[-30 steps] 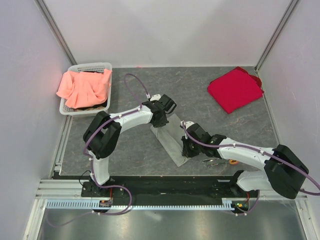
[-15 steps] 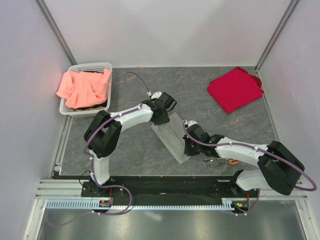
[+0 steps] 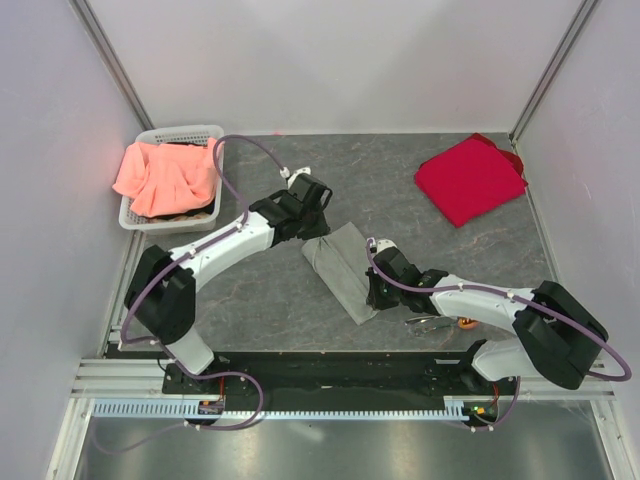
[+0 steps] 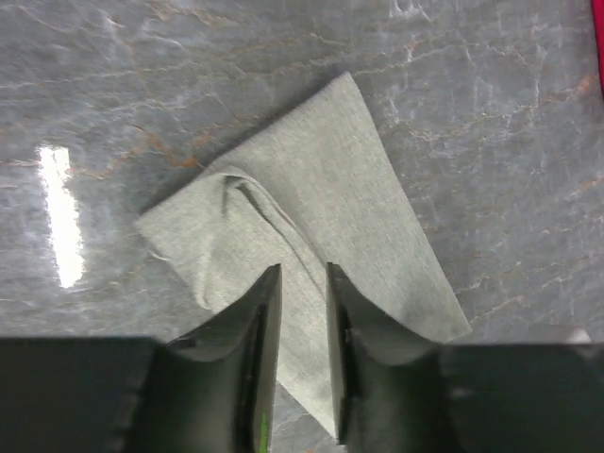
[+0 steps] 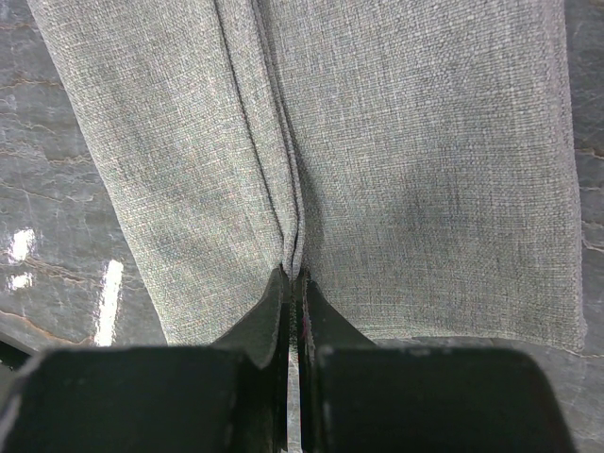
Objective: Fold the napkin into a case and place the utensils inside
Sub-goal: Fold the upper triangle-folded napkin at the center of the board.
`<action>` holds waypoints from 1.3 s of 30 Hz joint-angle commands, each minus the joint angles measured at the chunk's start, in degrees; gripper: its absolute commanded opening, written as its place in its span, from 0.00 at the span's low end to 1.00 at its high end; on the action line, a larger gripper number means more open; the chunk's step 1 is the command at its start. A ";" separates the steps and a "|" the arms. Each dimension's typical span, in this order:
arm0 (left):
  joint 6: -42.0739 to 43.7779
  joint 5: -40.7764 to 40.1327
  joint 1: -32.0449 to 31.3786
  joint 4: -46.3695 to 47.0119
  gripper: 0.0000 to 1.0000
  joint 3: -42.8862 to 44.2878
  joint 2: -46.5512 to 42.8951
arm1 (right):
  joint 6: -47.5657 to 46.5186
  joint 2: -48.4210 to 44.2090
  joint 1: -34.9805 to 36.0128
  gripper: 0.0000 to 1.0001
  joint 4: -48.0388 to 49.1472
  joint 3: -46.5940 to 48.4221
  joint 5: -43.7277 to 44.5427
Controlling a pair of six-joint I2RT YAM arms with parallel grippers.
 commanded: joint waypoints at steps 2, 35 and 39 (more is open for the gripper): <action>2.45 2.72 4.43 2.65 0.08 -3.31 1.91 | -0.44 -0.83 -0.45 0.00 -1.38 -0.43 1.59; 5.44 11.69 5.41 11.01 0.28 -3.49 1.76 | 3.34 -4.44 -1.59 0.00 -2.08 3.08 -2.72; 3.60 13.36 4.09 11.71 0.22 -6.29 0.34 | 0.88 -3.38 -2.47 0.00 -3.49 3.61 0.17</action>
